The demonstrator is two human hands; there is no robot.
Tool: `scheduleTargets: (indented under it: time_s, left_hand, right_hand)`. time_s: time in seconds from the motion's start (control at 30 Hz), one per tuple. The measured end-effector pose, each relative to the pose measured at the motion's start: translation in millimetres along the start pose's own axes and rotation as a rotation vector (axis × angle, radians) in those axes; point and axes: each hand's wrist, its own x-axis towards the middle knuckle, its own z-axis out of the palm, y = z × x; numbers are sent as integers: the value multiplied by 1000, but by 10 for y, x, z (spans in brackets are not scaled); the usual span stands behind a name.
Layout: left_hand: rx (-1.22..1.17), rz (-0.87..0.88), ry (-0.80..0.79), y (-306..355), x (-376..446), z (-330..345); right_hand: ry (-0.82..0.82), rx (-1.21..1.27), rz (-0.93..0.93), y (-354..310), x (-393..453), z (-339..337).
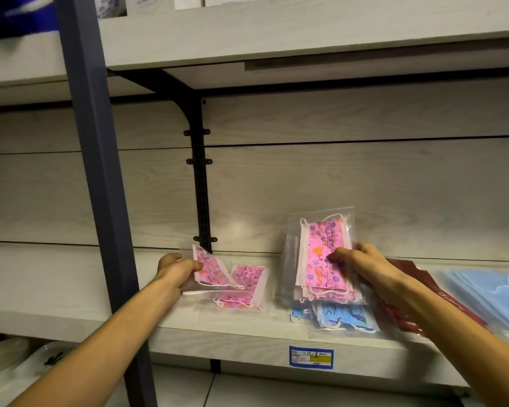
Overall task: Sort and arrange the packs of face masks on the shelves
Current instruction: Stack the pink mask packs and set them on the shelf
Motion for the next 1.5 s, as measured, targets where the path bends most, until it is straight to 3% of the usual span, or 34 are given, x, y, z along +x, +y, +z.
scheduleTargets:
  time_s: [0.27,0.4,0.47,0.6,0.83,1.07,1.33,1.5]
  left_hand:
    - [-33,-158,-218,56,93,78]
    - [19,-133,-253,57,136,103]
    - [196,-48,-216,41,93,134]
    - [798,128,-180,-11,-43,197]
    - [1002,81,-237,90,-176,389]
    - [887,9,-214,69,-126,305]
    - [725,70,-158,125,-13,145]
    - [795,133,-123,101,77,88]
  right_hand:
    - [23,-7,37,72,26,-116]
    - [77,-4,64,146,32,-194]
    - [82,-2,68,178,14,-204]
    - [64,-19,78,239,21,-229]
    - [57,6,38,218,48,-241]
    - [37,-6,42,218,32,-242]
    - [52,7,22,124,33,-198]
    - [38,11,12,62,-22,-132]
